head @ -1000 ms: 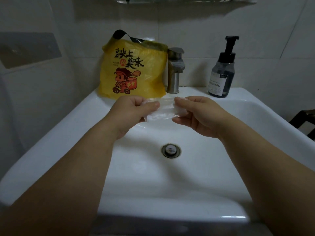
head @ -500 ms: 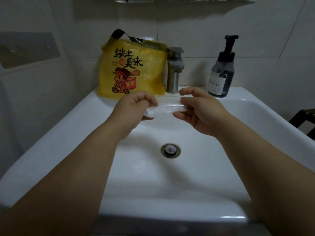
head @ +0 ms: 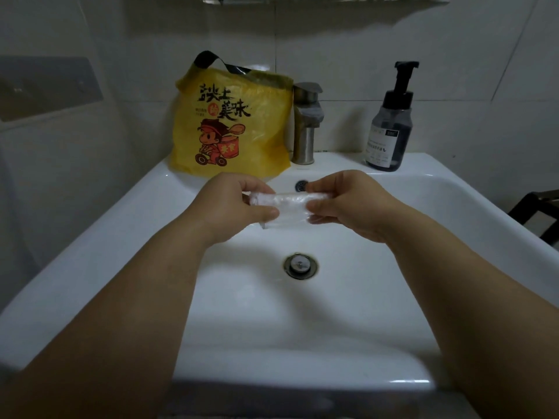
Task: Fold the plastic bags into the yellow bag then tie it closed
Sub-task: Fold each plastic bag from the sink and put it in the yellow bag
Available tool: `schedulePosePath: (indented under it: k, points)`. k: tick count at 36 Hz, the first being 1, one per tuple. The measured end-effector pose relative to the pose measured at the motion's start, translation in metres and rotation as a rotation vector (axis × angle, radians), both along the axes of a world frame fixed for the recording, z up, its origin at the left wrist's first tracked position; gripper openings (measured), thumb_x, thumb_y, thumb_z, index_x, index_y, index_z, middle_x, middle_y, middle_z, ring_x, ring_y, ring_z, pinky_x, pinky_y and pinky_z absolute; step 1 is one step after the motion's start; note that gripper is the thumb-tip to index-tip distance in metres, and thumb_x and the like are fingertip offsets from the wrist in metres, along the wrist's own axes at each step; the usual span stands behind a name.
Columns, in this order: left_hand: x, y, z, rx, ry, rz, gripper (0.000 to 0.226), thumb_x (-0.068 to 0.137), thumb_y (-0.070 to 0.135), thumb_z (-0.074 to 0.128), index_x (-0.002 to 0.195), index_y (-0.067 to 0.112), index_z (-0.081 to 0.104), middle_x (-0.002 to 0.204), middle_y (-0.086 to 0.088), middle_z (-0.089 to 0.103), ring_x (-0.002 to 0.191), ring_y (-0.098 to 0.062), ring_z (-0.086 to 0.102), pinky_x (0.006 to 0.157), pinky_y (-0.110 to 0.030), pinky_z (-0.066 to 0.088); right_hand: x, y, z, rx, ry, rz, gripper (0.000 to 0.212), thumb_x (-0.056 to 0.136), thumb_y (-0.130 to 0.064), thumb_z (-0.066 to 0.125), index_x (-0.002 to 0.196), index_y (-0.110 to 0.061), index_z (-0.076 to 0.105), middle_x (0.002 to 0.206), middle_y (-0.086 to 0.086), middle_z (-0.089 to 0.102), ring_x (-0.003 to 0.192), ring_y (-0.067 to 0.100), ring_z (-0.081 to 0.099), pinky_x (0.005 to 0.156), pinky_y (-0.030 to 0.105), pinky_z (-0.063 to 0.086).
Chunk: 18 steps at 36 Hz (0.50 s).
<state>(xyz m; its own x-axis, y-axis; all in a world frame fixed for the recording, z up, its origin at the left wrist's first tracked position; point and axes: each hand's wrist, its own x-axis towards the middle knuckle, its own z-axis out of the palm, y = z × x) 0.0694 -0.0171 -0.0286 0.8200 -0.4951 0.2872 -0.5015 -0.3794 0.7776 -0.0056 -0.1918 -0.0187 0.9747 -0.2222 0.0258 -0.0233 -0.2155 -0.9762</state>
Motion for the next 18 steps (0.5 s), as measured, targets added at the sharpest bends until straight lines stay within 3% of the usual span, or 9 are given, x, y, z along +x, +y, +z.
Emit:
schedulePosePath:
  k: [4,7,9,13,18]
  points:
    - [0.0012,0.0017,0.0009,-0.031,-0.012,0.001,0.008,0.081,0.015,0.076,0.086,0.020,0.071,0.083,0.006,0.067,0.074,-0.006,0.059,0.066,-0.012,0.047,-0.0027,-0.0027,-0.0001,-0.136,0.002,0.027,0.010,0.092,-0.009,0.060,0.100,-0.004,0.064,0.090,0.006,0.062,0.073,0.013,0.066,0.079,0.027,0.058]
    - [0.0033,0.0026,0.0011,-0.070,0.071,-0.043,0.010,0.087,0.017,0.070,0.085,0.008,0.065,0.076,-0.002,0.064,0.075,-0.014,0.059,0.083,-0.033,0.052,-0.0026,-0.0058,-0.0006,-0.132,0.000,0.046,0.012,0.093,-0.016,0.058,0.093,-0.005,0.062,0.090,0.010,0.058,0.075,0.015,0.063,0.075,0.024,0.058]
    - [0.0044,0.0026,0.0023,-0.153,0.164,-0.070,0.013,0.090,0.016,0.066,0.080,0.012,0.058,0.081,-0.006,0.060,0.083,-0.019,0.058,0.089,-0.040,0.052,-0.0020,-0.0062,-0.0001,-0.019,-0.007,0.063,0.015,0.094,-0.016,0.057,0.096,-0.001,0.061,0.090,0.012,0.055,0.076,0.016,0.060,0.073,0.024,0.058]
    - [0.0020,-0.0006,0.0065,-0.330,0.297,-0.131,0.009,0.093,0.009,0.059,0.086,0.013,0.058,0.090,-0.005,0.060,0.083,-0.014,0.060,0.069,-0.019,0.054,-0.0030,-0.0037,0.0044,0.215,-0.069,0.124,0.012,0.095,-0.009,0.054,0.089,-0.002,0.061,0.077,0.011,0.053,0.062,0.012,0.053,0.057,0.018,0.052]
    - [-0.0035,0.0001,0.0096,-0.315,0.348,-0.139,0.007,0.096,0.012,0.056,0.091,0.010,0.059,0.085,-0.004,0.063,0.064,-0.005,0.065,0.059,-0.016,0.054,-0.0040,-0.0062,0.0068,0.245,-0.085,0.121,0.011,0.094,-0.009,0.054,0.092,-0.001,0.061,0.072,0.009,0.057,0.051,0.007,0.053,0.050,0.017,0.049]
